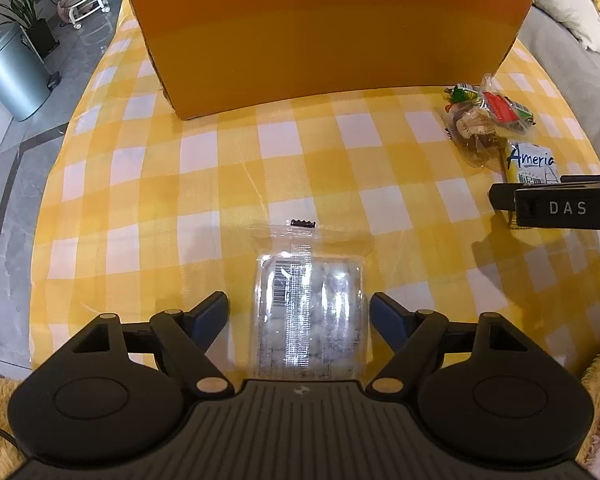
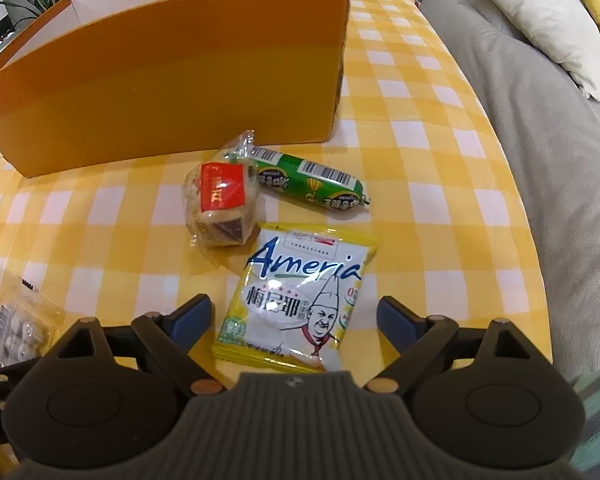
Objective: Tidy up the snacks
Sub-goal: 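Move the left tool to the clear packet of white balls and grasp it, then grasp the yellow-white Ameria packet with right tool while left tool lifts the clear packet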
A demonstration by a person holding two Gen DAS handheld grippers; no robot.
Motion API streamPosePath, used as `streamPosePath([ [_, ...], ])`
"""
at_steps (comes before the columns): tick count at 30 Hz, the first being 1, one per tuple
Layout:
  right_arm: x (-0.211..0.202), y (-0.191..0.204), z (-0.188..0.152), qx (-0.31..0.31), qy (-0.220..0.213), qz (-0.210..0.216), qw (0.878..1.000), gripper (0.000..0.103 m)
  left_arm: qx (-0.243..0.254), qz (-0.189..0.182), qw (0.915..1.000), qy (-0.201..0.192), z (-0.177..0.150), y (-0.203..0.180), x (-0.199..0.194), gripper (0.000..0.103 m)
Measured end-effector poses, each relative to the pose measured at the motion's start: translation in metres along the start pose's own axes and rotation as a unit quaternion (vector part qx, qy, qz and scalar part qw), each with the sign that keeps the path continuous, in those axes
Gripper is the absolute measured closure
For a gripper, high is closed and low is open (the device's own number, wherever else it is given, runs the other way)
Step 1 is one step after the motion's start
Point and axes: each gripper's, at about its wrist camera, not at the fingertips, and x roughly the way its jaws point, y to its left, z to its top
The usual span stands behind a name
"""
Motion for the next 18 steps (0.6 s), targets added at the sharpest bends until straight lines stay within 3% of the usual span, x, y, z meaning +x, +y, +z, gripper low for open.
streamPosePath([
  [4,-0.001,-0.001,-0.001,-0.002,-0.003,0.001,1.000,0.018,0.000,-0.001,1.0000,-0.001,0.000,0.000,-0.001,0.013],
  [11,-0.008,0.008,-0.003,-0.031,-0.014,0.013,0.999,0.044,0.003,-0.002,1.0000,-0.003,-0.001,0.000,-0.002,0.015],
  [18,-0.018,0.016,-0.012,-0.060,0.013,0.054,0.997,0.045,0.008,0.001,1.0000,-0.003,-0.001,-0.003,-0.002,0.014],
])
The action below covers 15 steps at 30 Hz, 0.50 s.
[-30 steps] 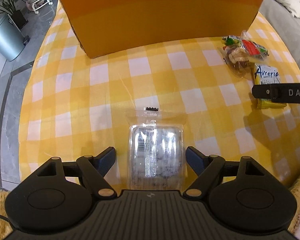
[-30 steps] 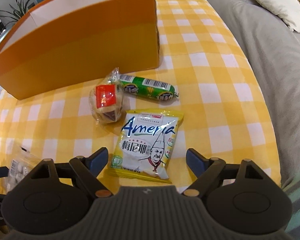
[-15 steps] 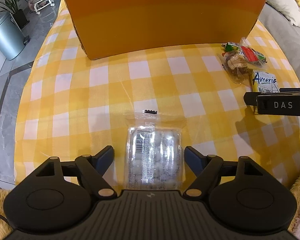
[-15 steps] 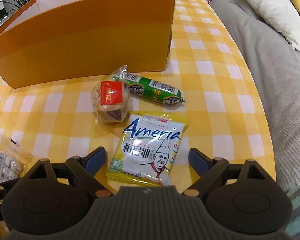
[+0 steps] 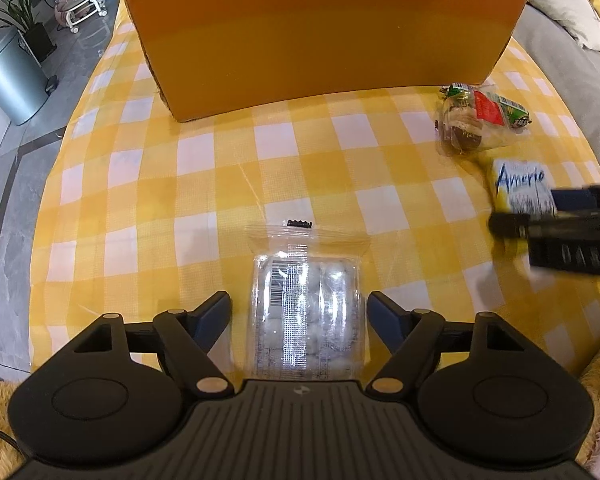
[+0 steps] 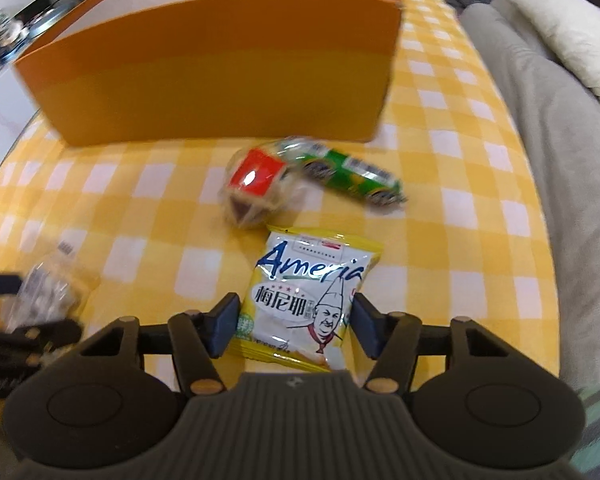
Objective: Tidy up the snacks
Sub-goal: 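Grasp the yellow-white Ameria packet with right tool while left tool lifts the clear packet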
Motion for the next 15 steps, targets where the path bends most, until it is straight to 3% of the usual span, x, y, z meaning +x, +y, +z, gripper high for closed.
streamPosePath([
  [5,-0.008,0.014,-0.010,-0.016,0.023,0.036,0.999,0.045,0.013,0.009,0.9999,-0.004,-0.001,-0.005,0.000,0.013],
  [9,-0.008,0.021,-0.013,-0.030,0.029,0.036,0.998,0.045,0.006,0.006,1.0000,-0.002,-0.001,-0.003,0.000,0.014],
  [11,-0.008,0.023,-0.013,-0.032,0.029,0.034,0.998,0.043,0.003,0.001,1.0000,-0.003,-0.001,-0.001,0.000,0.018],
  [15,-0.009,0.022,-0.013,-0.021,0.030,0.035,0.999,0.042,0.013,-0.007,0.9998,-0.010,-0.003,-0.006,-0.004,0.035],
])
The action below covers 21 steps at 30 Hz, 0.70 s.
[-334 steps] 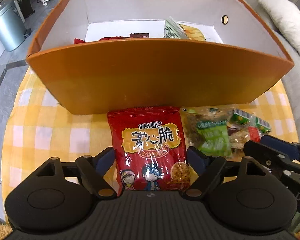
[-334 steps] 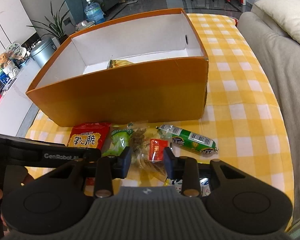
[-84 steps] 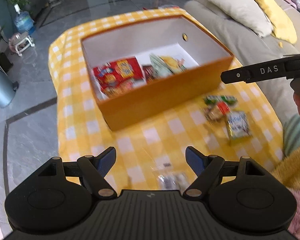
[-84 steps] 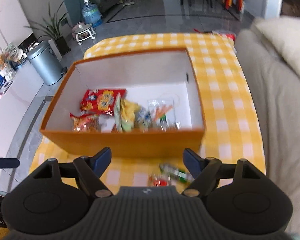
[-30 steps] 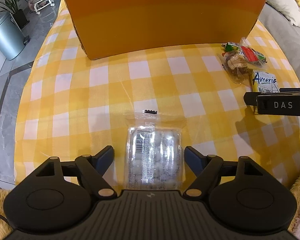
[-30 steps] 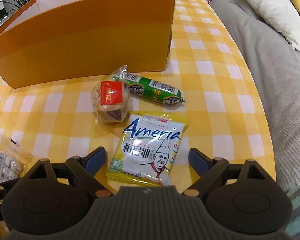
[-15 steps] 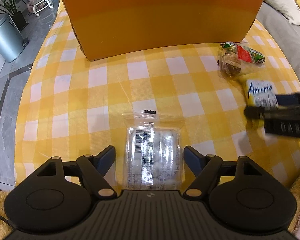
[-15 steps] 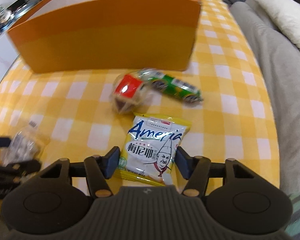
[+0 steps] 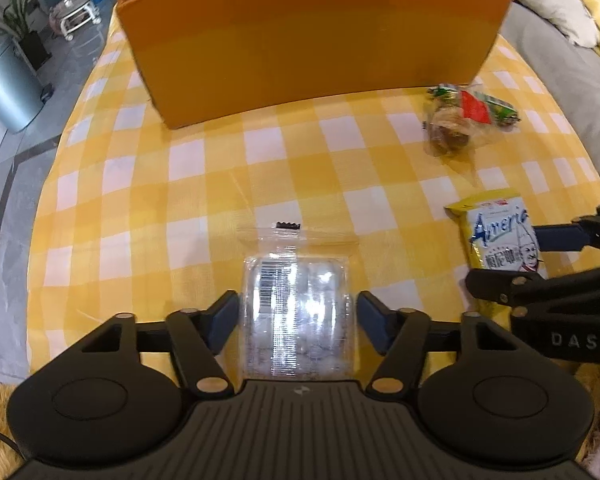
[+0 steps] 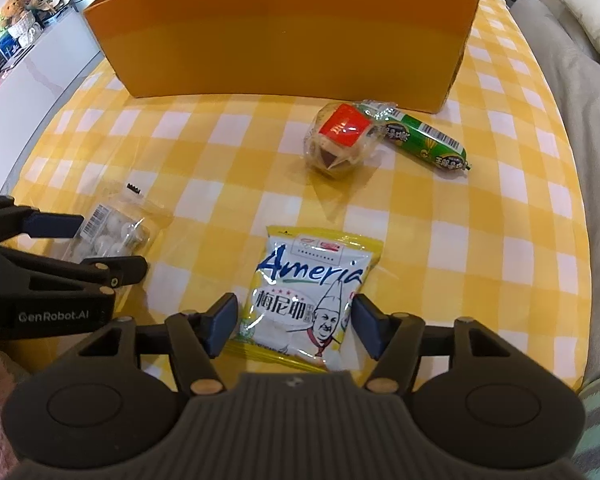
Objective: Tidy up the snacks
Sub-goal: 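Grasp the yellow-white Ameria packet with right tool while left tool lifts the clear packet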
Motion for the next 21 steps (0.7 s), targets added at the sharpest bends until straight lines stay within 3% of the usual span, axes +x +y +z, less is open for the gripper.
streamPosePath([
  [5,0.000,-0.002,0.001,0.011,0.001,-0.004,1.000,0.041,0.011,0.004,0.9999,-0.008,-0.001,-0.004,-0.002,0.040],
  [11,0.002,0.010,0.000,-0.028,0.004,-0.036,0.999,0.047,0.013,0.005,0.9999,-0.010,-0.001,-0.004,-0.004,0.042],
  [21,-0.009,0.004,0.000,-0.006,-0.002,-0.017,1.000,0.049,-0.002,-0.013,0.9999,-0.008,0.000,0.001,-0.012,0.045],
])
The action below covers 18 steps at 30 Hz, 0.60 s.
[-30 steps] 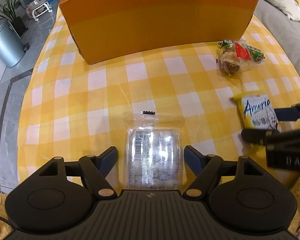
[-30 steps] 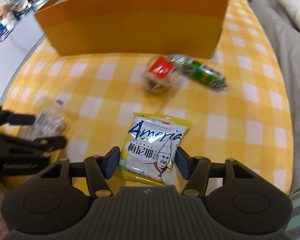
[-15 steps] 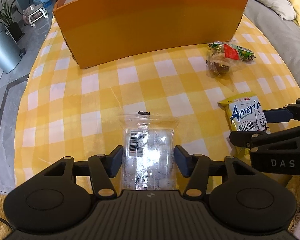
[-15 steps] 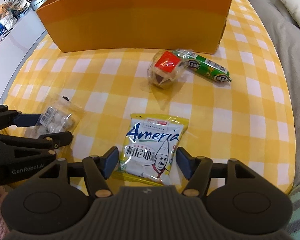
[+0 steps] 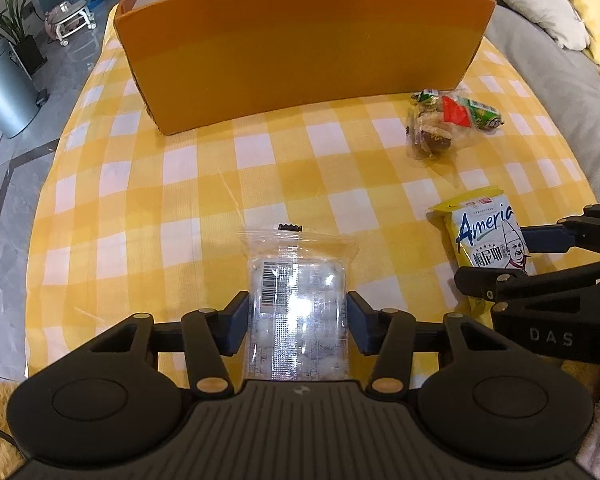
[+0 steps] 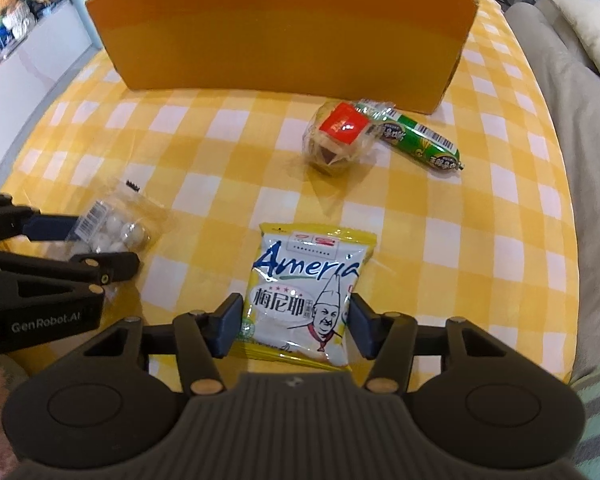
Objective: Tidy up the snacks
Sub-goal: 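Grasp the yellow-white Ameria packet with right tool while left tool lifts the clear packet, then lower both packets into the box and open both tools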
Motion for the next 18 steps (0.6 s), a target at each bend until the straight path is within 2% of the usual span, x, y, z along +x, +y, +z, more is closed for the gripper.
streamPosePath([
  [10,-0.036,-0.007,0.007,0.025,-0.039,0.024,0.999,0.049,-0.014,-0.017,0.9988,-0.043,0.014,0.005,-0.041,0.045],
  [18,-0.081,-0.010,0.029,0.003,-0.092,0.032,0.995,0.049,0.002,-0.025,0.9966,-0.078,0.048,0.007,-0.084,0.045],
])
